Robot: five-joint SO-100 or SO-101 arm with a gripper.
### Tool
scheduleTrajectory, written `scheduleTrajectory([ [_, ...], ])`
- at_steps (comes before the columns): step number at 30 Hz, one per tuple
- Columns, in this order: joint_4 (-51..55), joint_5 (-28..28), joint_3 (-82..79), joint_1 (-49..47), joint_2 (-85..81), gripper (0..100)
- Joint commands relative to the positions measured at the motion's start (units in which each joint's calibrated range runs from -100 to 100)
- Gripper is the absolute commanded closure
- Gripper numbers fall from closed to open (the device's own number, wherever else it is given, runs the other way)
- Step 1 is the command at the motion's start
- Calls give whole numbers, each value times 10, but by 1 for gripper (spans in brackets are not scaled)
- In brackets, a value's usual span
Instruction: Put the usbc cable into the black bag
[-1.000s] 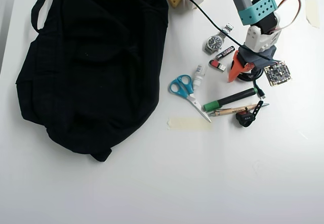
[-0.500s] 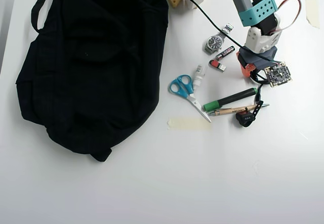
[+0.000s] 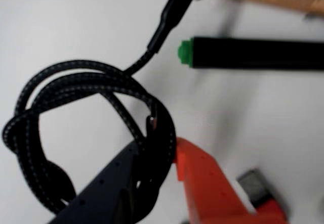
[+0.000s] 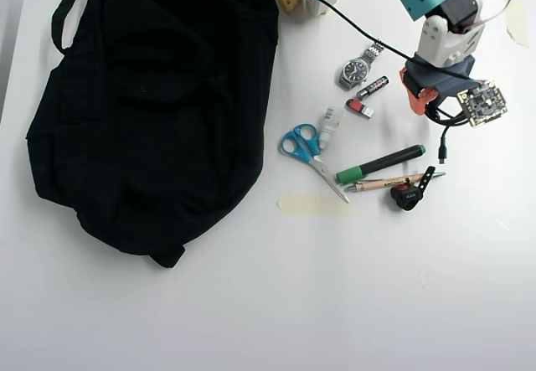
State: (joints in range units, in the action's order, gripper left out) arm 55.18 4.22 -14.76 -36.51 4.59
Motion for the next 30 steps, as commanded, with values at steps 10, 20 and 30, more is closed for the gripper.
scheduleTrajectory([
  [10,42,-5,-123,32,-333,98],
  [20,41,-5,-301,121,-527,98],
  [30,43,-11,-385,269,-619,98],
])
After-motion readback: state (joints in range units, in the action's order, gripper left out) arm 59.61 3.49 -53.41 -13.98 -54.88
